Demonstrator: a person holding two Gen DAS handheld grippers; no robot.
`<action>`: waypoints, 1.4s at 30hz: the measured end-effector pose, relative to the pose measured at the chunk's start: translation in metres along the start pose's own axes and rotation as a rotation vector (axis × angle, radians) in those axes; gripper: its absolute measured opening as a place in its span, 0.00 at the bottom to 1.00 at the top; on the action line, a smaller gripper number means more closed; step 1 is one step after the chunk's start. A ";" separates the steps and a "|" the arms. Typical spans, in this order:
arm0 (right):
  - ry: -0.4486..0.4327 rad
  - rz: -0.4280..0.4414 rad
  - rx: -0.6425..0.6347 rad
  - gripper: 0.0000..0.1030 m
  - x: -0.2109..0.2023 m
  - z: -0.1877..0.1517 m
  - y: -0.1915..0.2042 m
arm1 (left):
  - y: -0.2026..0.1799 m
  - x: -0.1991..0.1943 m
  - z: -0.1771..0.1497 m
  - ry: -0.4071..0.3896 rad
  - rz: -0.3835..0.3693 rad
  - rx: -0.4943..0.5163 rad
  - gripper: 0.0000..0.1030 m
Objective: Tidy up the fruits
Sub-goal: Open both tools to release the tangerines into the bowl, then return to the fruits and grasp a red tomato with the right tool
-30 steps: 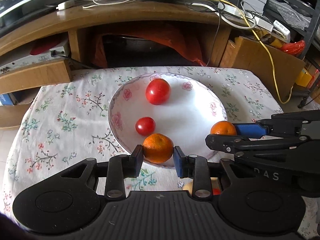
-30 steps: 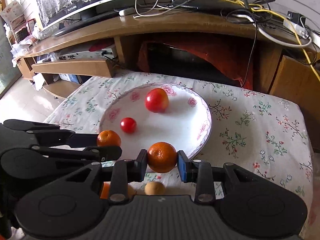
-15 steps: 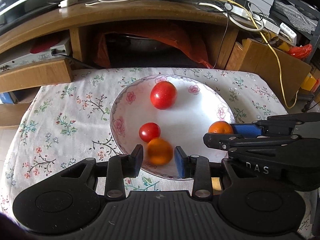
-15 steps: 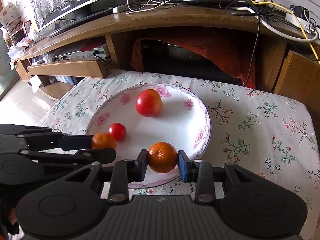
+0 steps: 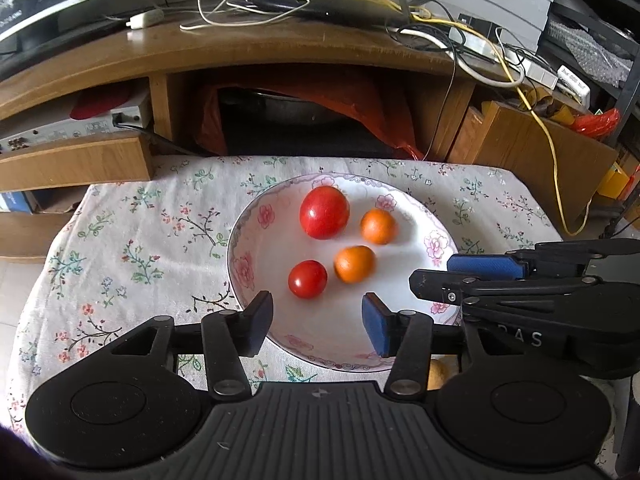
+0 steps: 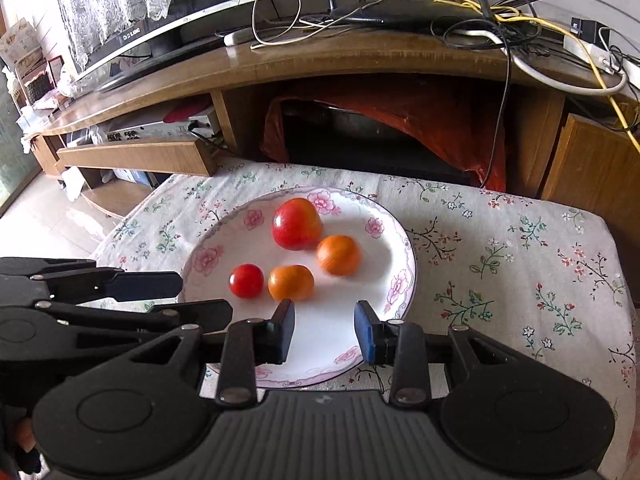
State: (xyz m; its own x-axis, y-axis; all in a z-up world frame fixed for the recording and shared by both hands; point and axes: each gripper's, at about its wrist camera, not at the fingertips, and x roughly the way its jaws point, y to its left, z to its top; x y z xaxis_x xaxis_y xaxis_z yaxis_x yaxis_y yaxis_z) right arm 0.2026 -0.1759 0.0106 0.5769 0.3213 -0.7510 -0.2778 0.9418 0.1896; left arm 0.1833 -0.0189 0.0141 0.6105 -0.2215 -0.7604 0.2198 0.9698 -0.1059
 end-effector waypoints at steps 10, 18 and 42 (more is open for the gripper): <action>-0.010 -0.017 -0.012 0.24 -0.020 -0.007 0.010 | -0.001 -0.019 -0.008 -0.012 -0.008 0.013 0.58; -0.005 -0.013 -0.012 0.24 -0.035 -0.020 0.020 | 0.000 -0.031 -0.021 0.000 -0.009 0.017 0.58; 0.186 0.065 0.102 0.25 -0.018 -0.076 0.056 | 0.022 -0.052 -0.036 0.020 -0.016 -0.054 0.63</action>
State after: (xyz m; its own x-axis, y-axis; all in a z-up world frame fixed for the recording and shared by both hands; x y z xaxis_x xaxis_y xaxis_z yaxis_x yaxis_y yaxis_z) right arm 0.1188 -0.1365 -0.0136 0.4059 0.3665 -0.8372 -0.2250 0.9280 0.2971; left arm 0.1290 0.0181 0.0283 0.5920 -0.2350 -0.7709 0.1875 0.9705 -0.1518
